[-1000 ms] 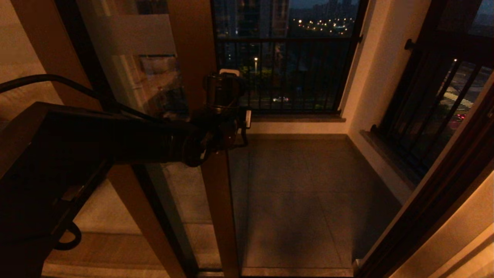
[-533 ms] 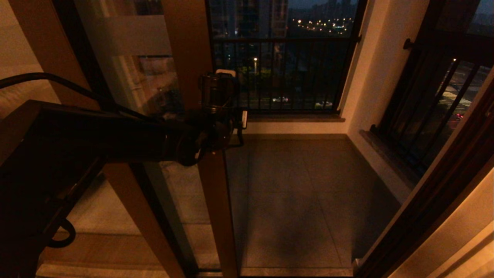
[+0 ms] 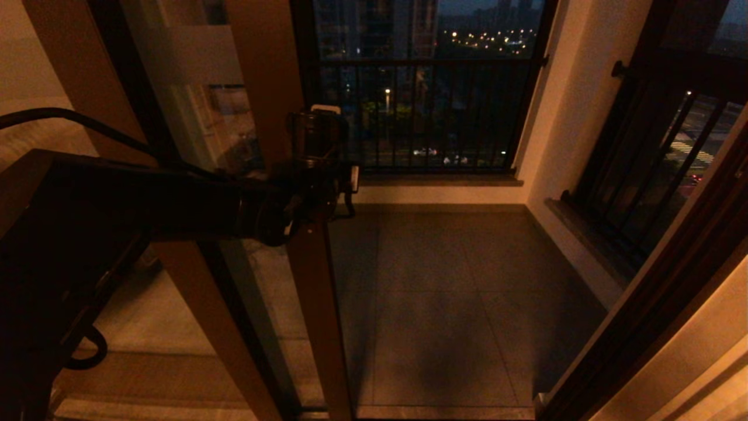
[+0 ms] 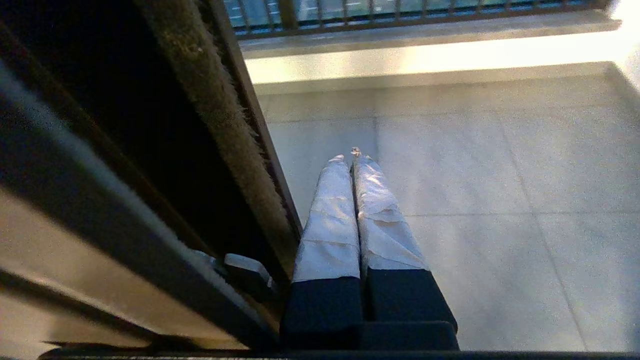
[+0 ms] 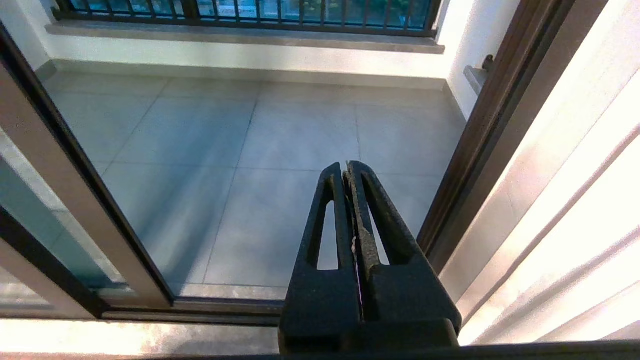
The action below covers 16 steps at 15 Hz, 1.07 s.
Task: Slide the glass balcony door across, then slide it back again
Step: Open the slid door
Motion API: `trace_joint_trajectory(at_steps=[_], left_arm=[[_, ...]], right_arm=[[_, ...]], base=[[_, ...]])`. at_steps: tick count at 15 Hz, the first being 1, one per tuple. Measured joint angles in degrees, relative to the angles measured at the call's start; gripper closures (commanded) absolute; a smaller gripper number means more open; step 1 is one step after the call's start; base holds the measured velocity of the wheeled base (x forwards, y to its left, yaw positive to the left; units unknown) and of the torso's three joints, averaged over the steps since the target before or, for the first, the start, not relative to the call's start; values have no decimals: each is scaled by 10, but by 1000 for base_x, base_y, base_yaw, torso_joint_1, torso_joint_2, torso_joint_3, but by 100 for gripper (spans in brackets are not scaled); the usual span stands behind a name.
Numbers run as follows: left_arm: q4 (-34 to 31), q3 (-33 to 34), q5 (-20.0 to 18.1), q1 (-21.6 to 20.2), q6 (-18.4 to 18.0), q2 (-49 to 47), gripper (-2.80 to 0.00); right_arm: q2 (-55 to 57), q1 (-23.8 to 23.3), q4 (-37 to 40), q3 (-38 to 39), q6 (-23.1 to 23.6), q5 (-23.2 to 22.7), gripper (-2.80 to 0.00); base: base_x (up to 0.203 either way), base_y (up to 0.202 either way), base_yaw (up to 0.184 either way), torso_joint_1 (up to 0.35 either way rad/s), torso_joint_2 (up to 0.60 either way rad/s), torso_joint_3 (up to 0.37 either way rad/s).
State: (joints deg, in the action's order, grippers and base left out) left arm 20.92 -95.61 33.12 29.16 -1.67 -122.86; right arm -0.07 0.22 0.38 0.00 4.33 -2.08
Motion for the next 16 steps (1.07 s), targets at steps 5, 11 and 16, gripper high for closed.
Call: trace_joint_trajectory(at_steps=[5, 11, 16], left_arm=[[0, 4, -3, -14, 0, 2, 0], [3, 6, -8, -32, -1, 2, 0], [4, 11, -7, -38, -2, 2, 0]], right_arm=[[0, 0, 0, 0, 0, 0, 0], [0, 0, 0, 0, 0, 0, 0], [0, 0, 0, 0, 0, 0, 0]], base=[[0, 0, 0, 0, 0, 0], [0, 0, 0, 0, 0, 0], [0, 0, 0, 0, 0, 0]])
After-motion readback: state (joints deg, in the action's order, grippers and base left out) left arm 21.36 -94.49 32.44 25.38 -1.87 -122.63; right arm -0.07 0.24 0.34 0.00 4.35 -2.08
